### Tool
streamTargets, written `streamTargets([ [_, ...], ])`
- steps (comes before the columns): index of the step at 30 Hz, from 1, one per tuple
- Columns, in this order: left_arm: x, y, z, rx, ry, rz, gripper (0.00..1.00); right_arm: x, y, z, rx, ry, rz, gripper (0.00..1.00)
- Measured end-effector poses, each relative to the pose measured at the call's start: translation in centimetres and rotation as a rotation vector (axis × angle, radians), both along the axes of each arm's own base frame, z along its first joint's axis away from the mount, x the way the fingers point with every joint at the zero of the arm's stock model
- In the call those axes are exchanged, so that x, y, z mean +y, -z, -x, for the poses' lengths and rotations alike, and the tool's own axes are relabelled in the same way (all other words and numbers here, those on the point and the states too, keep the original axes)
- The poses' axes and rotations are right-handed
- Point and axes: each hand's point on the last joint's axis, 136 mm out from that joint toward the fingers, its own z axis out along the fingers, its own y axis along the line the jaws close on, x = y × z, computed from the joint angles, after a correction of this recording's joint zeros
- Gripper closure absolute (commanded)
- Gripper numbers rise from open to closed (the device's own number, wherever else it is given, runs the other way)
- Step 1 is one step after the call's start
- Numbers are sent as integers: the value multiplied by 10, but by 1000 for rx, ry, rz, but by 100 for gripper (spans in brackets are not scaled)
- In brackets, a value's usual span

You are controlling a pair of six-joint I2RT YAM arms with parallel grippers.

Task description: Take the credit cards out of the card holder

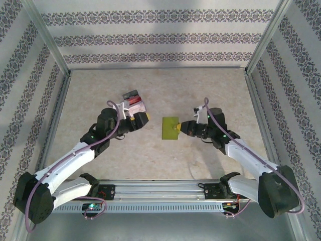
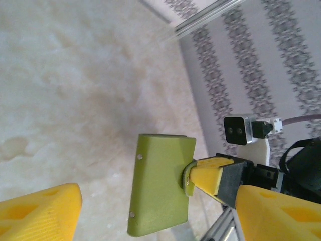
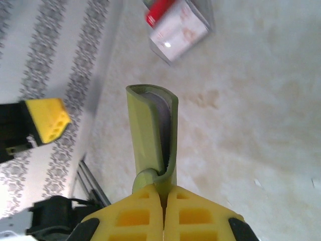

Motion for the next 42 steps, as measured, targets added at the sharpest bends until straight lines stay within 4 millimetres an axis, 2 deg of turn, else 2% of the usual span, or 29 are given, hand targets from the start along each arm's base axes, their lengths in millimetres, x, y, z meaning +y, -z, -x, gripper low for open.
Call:
streamTargets([
  [5, -12, -48, 6, -117, 114, 49, 20, -12, -63, -16, -156, -1, -105, 100],
  [9, -23, -90, 14, -218, 207, 92, 20, -12, -107, -20, -245, -39, -175, 100],
  [12, -30, -108, 16, -259, 255, 116, 19, -7, -133, -18, -289, -80, -229, 100],
  [15, -36, -113, 14, -267, 288, 127, 19, -4, -151, -17, -306, -110, -283, 100],
  [20, -46, -106, 5, -250, 318, 140, 21, 9, -162, -8, -289, -181, -335, 100],
  [24, -58, -101, 2, -237, 352, 164, 29, 21, -165, 5, -282, -243, -352, 100],
  [27, -64, -98, 3, -228, 372, 169, 42, 24, -165, 8, -280, -257, -354, 100],
  [34, -67, -101, 6, -244, 388, 175, 79, 25, -159, 3, -258, -253, -351, 100],
  [38, -68, -103, 6, -254, 391, 176, 93, 26, -156, 0, -250, -247, -349, 100],
  [39, -67, -103, 6, -257, 389, 176, 95, 26, -156, 0, -248, -244, -349, 95],
  [42, -66, -101, 4, -257, 374, 165, 100, 26, -153, -3, -241, -233, -343, 71],
])
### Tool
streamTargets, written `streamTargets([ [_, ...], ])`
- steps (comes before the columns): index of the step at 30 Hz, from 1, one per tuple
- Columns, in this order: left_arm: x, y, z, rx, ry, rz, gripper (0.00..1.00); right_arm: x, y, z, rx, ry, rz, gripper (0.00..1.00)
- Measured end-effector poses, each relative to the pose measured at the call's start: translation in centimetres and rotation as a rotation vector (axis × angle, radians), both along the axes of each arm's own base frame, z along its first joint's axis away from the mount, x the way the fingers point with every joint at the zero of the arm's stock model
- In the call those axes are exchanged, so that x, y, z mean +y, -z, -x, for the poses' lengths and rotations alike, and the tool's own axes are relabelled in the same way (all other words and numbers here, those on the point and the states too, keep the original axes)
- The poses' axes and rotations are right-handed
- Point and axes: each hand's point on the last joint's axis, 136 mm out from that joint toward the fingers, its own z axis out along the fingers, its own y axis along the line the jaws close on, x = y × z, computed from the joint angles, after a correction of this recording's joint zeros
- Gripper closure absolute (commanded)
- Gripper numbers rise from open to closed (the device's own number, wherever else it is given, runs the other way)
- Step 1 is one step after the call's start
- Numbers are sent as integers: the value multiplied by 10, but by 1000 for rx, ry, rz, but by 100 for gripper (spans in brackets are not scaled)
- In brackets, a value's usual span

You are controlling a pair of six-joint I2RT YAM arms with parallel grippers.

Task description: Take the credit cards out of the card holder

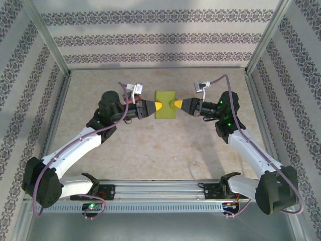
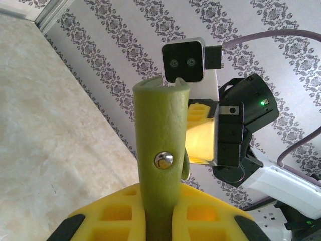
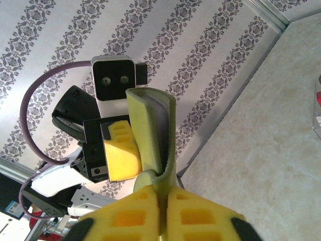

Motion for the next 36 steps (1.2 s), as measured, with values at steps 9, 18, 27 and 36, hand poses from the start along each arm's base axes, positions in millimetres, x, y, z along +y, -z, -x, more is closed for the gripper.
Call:
streamTargets([
  [9, 37, 27, -14, 45, -269, -178, 100, -20, 29, -15, 85, 191, 180, 51],
  [18, 60, 79, -18, 122, -431, -419, 100, -10, 46, -5, 111, 287, 459, 52],
  [27, 56, 102, -20, 156, -444, -503, 100, 14, 83, -5, 190, 268, 586, 52],
  [36, 53, 107, -21, 167, -434, -517, 100, 30, 93, -9, 227, 260, 612, 53],
])
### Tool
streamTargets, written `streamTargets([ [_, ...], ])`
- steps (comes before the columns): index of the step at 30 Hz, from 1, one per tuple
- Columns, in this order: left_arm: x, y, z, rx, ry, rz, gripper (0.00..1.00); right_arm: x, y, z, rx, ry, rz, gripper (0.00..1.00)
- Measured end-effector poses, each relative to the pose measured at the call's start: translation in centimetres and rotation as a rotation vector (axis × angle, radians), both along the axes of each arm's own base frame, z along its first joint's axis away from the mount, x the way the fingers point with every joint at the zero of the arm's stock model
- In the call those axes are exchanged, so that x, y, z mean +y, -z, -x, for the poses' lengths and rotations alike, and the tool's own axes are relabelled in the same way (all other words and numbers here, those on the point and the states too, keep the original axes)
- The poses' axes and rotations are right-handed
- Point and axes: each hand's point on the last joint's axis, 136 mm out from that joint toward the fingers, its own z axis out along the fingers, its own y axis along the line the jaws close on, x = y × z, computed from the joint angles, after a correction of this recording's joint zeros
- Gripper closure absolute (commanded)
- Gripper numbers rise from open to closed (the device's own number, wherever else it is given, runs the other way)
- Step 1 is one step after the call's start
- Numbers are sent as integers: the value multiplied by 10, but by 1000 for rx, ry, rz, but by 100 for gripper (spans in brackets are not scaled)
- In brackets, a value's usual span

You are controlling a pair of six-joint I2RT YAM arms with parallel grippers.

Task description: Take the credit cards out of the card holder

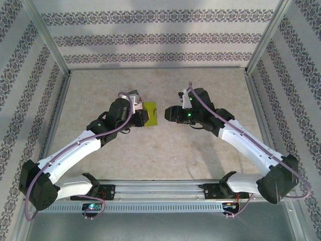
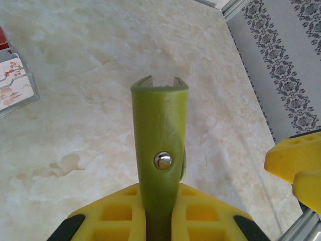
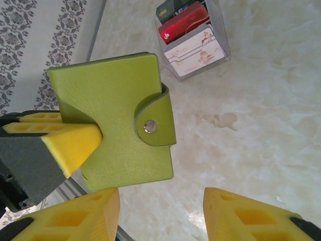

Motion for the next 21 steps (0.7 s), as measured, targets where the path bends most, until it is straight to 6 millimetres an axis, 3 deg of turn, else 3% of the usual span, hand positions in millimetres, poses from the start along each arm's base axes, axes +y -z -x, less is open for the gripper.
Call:
streamTargets([
  [10, -8, 12, 0, 29, 18, -17, 100, 17, 15, -6, 33, -7, 38, 59],
  [21, -16, 11, 0, 31, 41, -9, 100, 30, 33, -15, 43, 4, 104, 59],
])
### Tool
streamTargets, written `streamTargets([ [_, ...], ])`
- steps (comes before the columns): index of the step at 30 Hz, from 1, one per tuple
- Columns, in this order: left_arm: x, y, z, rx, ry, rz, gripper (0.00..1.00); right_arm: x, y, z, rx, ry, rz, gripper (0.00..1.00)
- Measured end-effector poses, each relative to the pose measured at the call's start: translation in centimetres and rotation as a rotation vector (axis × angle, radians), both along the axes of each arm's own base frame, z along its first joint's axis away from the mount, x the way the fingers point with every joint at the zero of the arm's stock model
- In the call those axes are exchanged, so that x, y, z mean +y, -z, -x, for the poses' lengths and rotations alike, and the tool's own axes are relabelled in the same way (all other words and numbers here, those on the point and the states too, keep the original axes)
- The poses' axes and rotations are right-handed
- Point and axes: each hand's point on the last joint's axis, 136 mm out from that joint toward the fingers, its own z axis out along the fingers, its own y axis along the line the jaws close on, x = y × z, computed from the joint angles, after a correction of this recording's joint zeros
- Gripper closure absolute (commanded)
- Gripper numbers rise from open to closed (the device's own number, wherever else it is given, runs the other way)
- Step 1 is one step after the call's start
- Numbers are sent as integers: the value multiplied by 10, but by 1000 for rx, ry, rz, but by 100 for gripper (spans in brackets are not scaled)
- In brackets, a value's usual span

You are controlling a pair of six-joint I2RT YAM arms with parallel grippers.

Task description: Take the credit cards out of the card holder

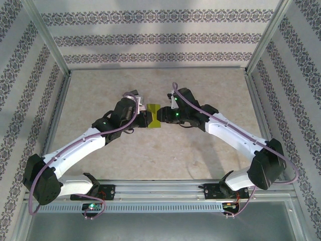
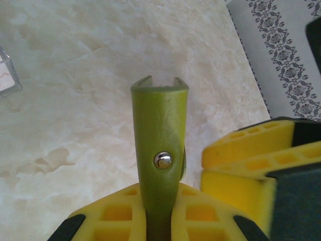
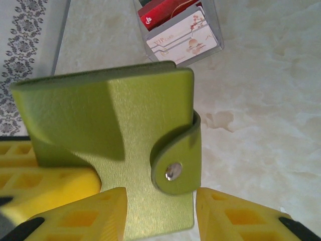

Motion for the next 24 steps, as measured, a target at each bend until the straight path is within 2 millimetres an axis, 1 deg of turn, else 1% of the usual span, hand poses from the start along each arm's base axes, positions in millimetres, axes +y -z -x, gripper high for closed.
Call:
streamTargets([
  [4, -4, -1, 0, 0, 13, 8, 100, 4, 4, -4, -2, 3, 16, 60],
  [8, -3, 1, -2, 1, 2, -2, 100, 7, 7, -8, -2, 6, 31, 63],
  [18, -1, 5, -3, 7, -7, -14, 100, 7, 15, -14, -9, 20, 63, 68],
  [24, 0, 9, -3, 17, -11, -25, 100, 5, 25, -18, -15, 27, 108, 70],
])
